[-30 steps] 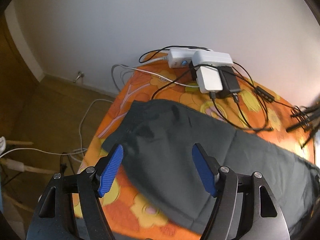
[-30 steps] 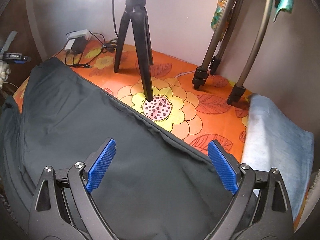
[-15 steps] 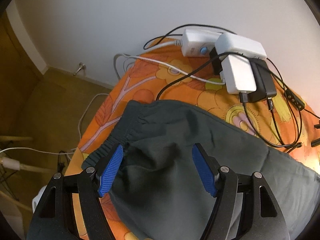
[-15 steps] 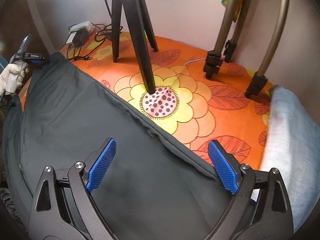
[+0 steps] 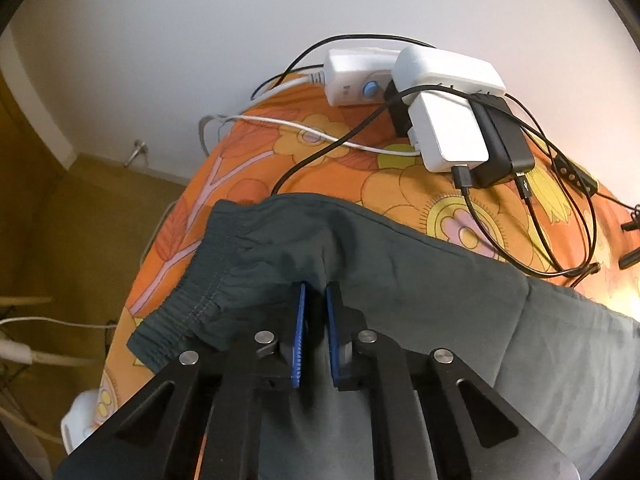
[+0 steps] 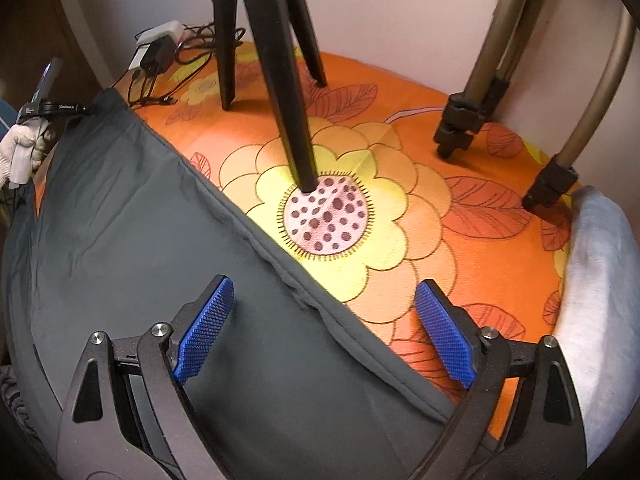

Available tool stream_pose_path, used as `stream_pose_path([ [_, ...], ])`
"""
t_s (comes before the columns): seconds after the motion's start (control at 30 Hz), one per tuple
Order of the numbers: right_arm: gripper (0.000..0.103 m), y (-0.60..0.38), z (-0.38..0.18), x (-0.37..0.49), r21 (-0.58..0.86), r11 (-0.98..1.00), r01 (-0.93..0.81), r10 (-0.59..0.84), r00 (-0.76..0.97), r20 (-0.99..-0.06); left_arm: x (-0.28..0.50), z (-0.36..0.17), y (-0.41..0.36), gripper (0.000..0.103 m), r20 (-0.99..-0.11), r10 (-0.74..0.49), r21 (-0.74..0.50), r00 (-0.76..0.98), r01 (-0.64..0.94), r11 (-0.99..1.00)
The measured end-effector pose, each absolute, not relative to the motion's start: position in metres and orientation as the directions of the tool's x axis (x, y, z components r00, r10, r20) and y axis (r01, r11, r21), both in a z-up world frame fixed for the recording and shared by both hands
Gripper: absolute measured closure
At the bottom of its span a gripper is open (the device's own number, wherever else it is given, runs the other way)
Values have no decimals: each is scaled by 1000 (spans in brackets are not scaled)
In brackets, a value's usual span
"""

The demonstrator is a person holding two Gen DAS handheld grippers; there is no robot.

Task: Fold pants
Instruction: 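Close the left tool on the waistband while the right tool grasps the leg fabric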

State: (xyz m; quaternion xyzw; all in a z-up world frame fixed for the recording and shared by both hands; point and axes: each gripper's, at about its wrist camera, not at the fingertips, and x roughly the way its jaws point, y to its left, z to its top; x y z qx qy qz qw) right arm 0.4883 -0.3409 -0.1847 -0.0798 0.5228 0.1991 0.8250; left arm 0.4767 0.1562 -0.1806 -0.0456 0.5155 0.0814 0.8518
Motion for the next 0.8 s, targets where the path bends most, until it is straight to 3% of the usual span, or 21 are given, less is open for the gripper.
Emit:
stream_pose_path([
  [0.07, 33, -338, -187, 486, 81, 904, -420, 250, 363, -898, 475, -178, 158, 101, -878, 81, -11, 472, -190, 982],
  [0.13, 54, -335, -186, 482, 62, 899, -433, 241, 371, -897, 473, -174, 162, 101, -873, 72, -26, 483, -193, 981],
  [0.17, 77, -334, -183, 481, 70, 896, -439, 249, 366, -897, 470, -174, 163, 102, -870, 71, -28, 488, -192, 981],
  [0.2, 93, -335, -182, 480, 87, 895, -437, 260, 354, -898, 467, -171, 163, 102, -867, 67, -33, 495, -190, 981],
  [0.8, 99, -318, -98, 383, 83, 871, -484, 338, 469, -816, 414, -128, 176, 103, -806, 8, -103, 592, -153, 983],
])
